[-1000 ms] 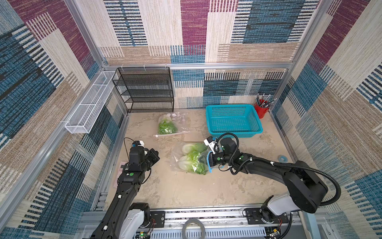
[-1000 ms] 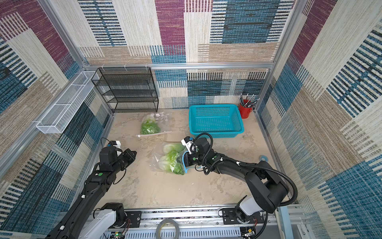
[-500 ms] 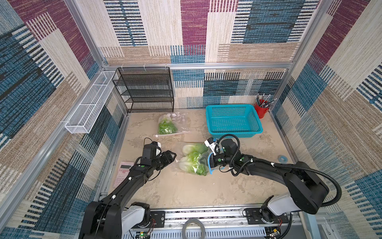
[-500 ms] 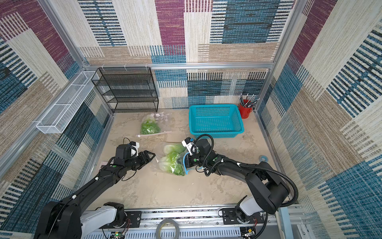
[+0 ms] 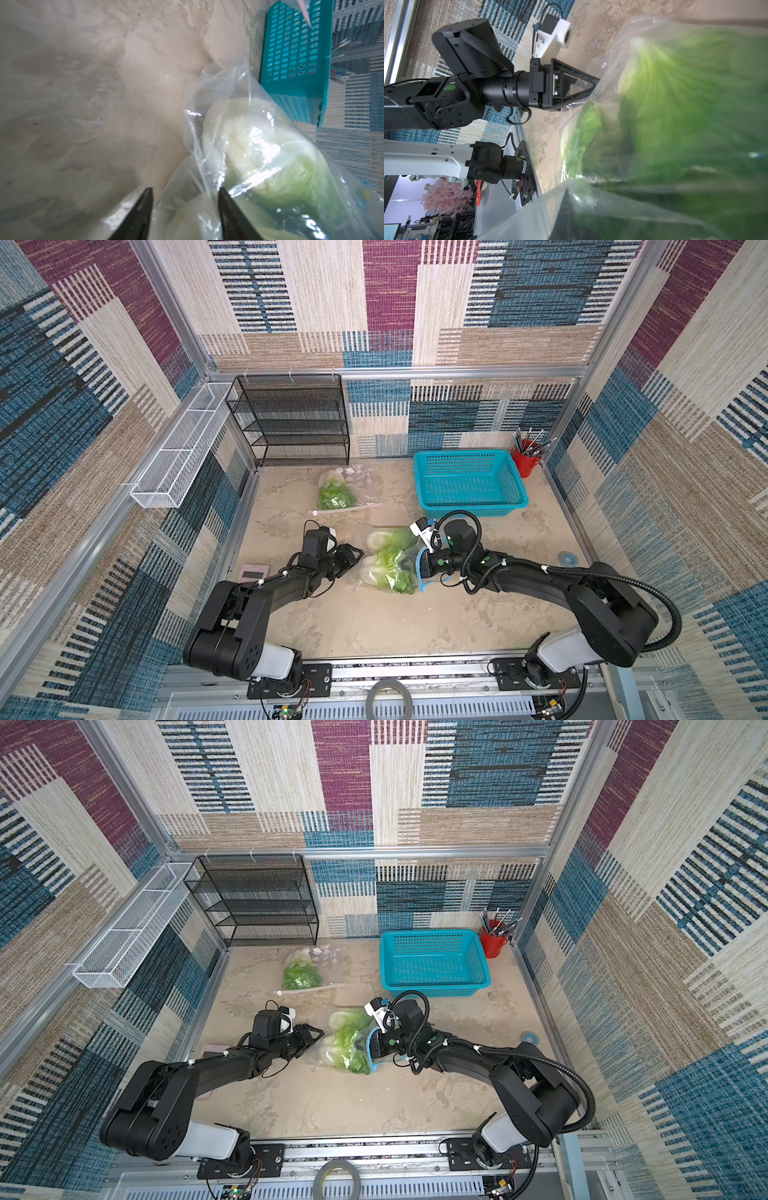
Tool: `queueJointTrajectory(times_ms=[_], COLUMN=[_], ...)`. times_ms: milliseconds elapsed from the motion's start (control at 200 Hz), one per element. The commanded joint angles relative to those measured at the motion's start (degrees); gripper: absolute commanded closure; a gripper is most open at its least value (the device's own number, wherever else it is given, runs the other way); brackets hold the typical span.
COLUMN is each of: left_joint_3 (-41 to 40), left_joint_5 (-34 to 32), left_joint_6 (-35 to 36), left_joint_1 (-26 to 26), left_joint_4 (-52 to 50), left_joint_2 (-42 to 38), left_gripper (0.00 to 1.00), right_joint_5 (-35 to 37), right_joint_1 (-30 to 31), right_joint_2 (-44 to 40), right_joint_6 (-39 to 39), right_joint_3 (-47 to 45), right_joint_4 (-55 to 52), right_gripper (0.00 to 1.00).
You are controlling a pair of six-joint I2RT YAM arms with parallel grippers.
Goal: Open the zip-top bag and take out the chinese cabbages
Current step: Pick up the Chinese cabbage from the zipper food storage bag.
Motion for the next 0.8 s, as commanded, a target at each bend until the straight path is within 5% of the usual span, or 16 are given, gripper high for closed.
queueJointTrajectory(times_ms=[0, 291, 791], left_joint_3=[0.6, -3.1, -4.6], left_joint_5=[3.1, -2.4, -23.6], left_joint_6=[-4.9, -10.0, -5.7], left_joint_1=[-1.3, -1.8, -2.0], left_joint_4=[9.7, 17.6, -7.6], left_joint_2=[3.1, 2.9, -14.5], left_gripper=[1.00, 1.00, 1.00], right_joint_5=[-1.6, 5.0, 12.2], right_joint_1=[0.0, 0.0, 0.0], right_joint_2=[0.2, -5.6, -11.9], right_joint_6=[0.2, -1.4, -0.7], right_joint_3=[0.4, -0.8, -4.4], right_joint_4=[3.2, -3.1, -7.3], right_gripper=[1.00, 1.00, 1.00])
